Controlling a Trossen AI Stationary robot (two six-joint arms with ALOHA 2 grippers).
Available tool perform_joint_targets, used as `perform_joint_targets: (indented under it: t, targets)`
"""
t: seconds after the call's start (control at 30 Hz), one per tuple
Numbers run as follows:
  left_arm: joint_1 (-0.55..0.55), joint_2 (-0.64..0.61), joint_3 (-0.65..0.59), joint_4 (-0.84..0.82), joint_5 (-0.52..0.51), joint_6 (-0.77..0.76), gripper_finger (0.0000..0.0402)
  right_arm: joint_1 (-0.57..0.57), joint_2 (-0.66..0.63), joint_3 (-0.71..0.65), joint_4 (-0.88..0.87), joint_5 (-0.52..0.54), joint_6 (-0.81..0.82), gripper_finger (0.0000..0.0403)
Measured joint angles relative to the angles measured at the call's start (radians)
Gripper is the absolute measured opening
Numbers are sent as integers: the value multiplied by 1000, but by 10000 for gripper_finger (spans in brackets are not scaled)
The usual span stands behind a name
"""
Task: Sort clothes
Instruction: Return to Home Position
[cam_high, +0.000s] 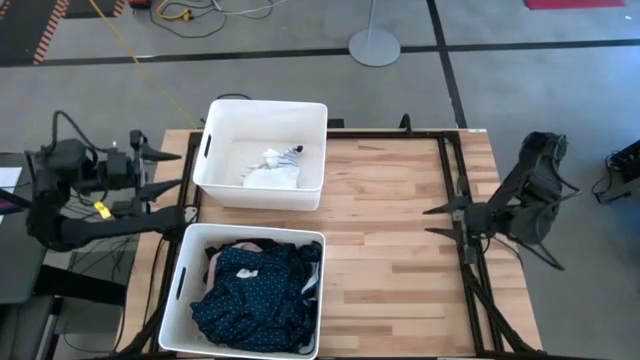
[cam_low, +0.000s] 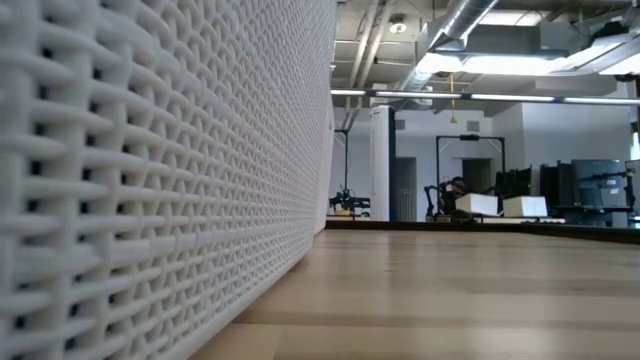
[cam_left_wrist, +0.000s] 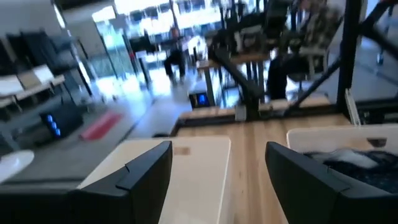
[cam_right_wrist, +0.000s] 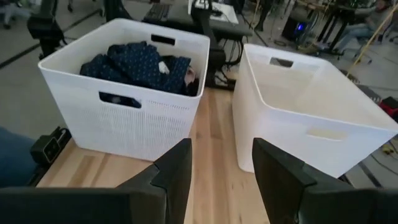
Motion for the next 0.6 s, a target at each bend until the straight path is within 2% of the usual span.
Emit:
perform_joint_targets:
  t: [0.23,0.43,0.6]
  targets:
    - [0,-199,-186,109,104,-49,251,73,-57,-4,-10,73,-39,182]
    - [0,-375,-368,222,122,-67,251,118,-133,-66,-19,128,-77,182]
    - [0,-381,-430,249,170,-86,251,144,-240,-136,17,157,-129,175]
